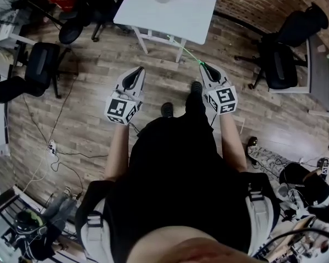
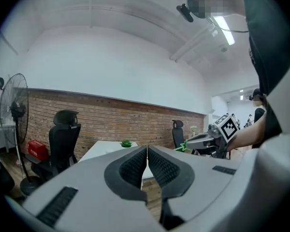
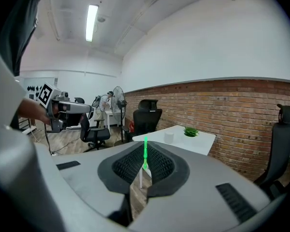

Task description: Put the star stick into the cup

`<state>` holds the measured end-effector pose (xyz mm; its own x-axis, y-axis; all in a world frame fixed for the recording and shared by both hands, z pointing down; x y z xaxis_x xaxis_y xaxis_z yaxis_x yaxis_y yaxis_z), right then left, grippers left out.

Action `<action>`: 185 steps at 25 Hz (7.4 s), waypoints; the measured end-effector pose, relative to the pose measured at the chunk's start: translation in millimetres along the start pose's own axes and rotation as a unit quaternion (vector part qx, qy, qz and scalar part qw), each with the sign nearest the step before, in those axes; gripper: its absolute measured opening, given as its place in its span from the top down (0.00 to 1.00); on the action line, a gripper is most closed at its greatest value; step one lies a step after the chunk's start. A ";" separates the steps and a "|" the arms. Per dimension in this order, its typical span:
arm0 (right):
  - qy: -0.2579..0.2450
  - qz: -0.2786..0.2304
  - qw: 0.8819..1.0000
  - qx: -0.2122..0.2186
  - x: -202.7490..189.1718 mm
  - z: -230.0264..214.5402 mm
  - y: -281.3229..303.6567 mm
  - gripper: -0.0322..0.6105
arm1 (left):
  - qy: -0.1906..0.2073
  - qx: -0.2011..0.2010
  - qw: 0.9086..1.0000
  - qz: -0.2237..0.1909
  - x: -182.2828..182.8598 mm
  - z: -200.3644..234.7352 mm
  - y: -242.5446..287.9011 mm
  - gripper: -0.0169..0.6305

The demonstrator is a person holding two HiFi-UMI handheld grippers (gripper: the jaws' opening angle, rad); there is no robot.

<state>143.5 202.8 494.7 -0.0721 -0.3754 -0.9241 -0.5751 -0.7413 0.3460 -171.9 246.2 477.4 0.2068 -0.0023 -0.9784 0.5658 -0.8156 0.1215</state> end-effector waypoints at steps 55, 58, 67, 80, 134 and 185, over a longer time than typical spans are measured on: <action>-0.036 0.033 0.997 0.061 97.0 -200.9 209.3 0.93 | -0.004 0.095 0.993 0.062 27.5 105.7 204.8 0.93; -0.042 0.035 0.996 0.068 101.2 -213.5 218.0 0.93 | 0.000 0.095 0.994 0.061 29.9 104.8 220.3 0.93; -0.056 0.044 0.993 0.094 109.7 -250.6 248.3 0.93 | -0.004 0.119 0.991 0.057 34.1 105.0 258.0 0.93; -0.053 0.054 0.990 0.116 114.0 -262.1 289.6 0.93 | -0.015 0.144 0.987 0.068 27.8 120.0 272.5 0.93; -0.056 0.110 0.992 0.029 130.9 -198.2 470.4 0.93 | 0.002 0.026 0.998 0.063 -36.0 365.0 341.8 0.93; -0.022 0.036 0.998 -0.056 156.3 -165.8 441.0 0.91 | 0.030 -0.090 0.995 0.032 -36.6 385.4 369.4 0.93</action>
<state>13.7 -275.0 529.8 -0.1475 -0.4070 -0.9014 -0.4721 -0.7719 0.4258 -278.2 -278.1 493.5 0.2918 -0.0124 -0.9564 0.6823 -0.6981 0.2172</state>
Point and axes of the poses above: the fingertips, and each gripper's own axes: y forward along the fingers, z to its left, x out of its top, the point moved 9 cm from there along -y, backward along the fingers, and after that the axes turned 13 degrees about y, right-handed, at the moved point
